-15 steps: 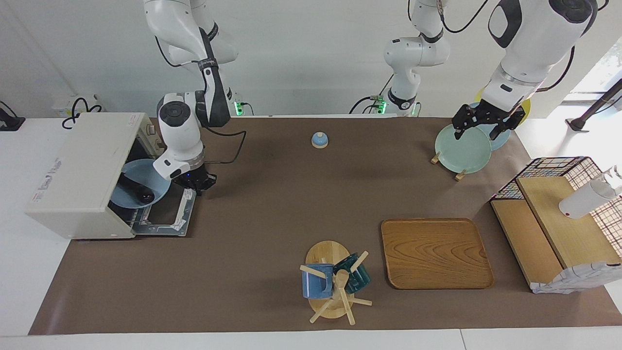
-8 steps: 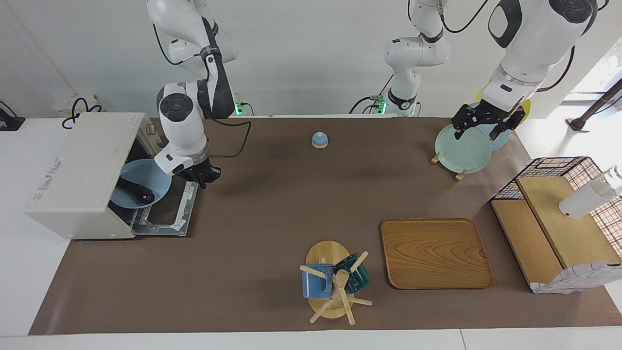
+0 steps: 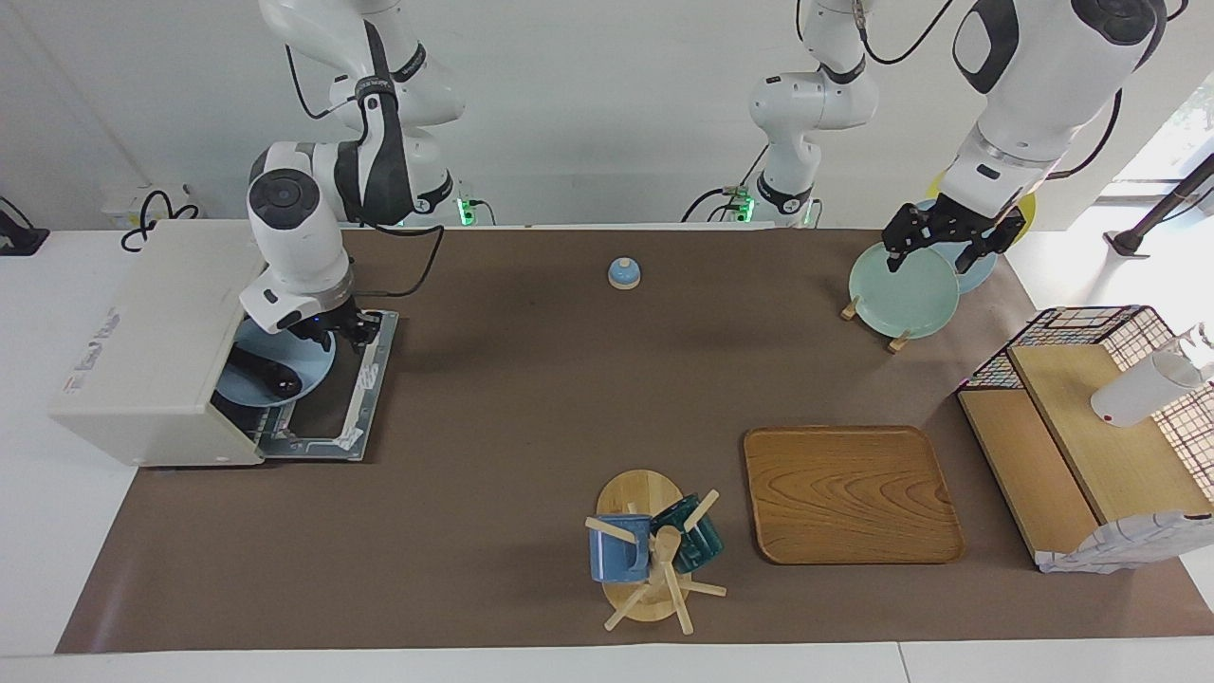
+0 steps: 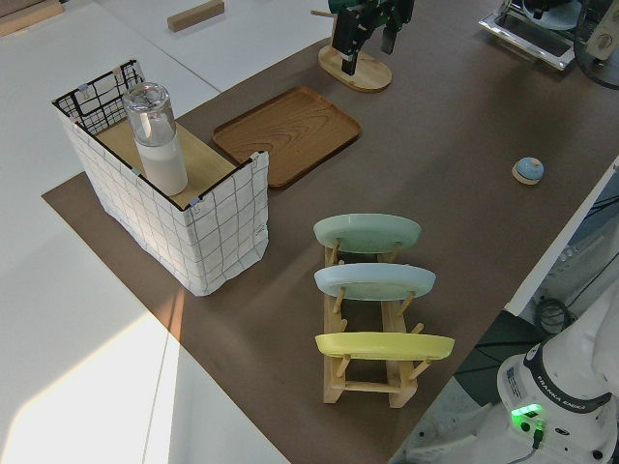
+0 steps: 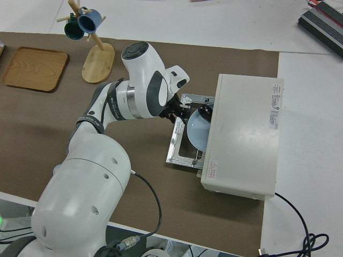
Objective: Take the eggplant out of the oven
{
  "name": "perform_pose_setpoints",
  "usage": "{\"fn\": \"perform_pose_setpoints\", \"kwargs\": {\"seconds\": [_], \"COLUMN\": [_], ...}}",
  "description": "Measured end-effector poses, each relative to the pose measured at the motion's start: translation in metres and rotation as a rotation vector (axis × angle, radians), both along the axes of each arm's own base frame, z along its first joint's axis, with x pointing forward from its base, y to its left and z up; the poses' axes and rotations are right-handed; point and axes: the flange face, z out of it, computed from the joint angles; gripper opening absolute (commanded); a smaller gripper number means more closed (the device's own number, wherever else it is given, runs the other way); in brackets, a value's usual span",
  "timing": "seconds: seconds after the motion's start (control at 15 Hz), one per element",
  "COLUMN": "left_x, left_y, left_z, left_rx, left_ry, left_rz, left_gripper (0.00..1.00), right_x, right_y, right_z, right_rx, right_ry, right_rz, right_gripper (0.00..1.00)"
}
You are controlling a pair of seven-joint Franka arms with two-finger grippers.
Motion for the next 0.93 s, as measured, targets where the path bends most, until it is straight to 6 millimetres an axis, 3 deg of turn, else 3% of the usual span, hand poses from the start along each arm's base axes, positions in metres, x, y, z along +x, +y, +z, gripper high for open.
{"fn": "perform_pose_setpoints", "kwargs": {"seconds": [0.2,0.67,0.73,0.8,0.87,0.93], "left_x": [0.0,0.0,0.0,0.0,0.0,0.0], "left_y": [0.0,0.0,0.0,0.0,0.0,0.0], "left_z": [0.0,0.0,0.0,0.0,0.0,0.0], "left_rx": [0.0,0.0,0.0,0.0,0.0,0.0], "left_ry": [0.0,0.0,0.0,0.0,0.0,0.0], "left_rz": [0.0,0.0,0.0,0.0,0.0,0.0], "left_gripper": [1.0,1.0,1.0,1.0,1.0,1.0], "right_x": [-0.005,-0.008,-0.009,-0.01,-0.012,-0.014], "right_y": [-0.001,-0.02,-0.021,-0.022,-0.023,-0.024], "right_z": [-0.014,-0.016,-0.02,-0.024,-0.029,-0.031], "right_rx": [0.007,-0.011,-0.009,-0.007,-0.006,-0.006], "right_ry": [-0.001,-0.008,-0.019,-0.027,-0.028,-0.023], "right_rz": [0.054,0.132,0.133,0.134,0.133,0.135], "right_gripper": [0.45,0.44,0.37,0.11,0.0,0.0]}}
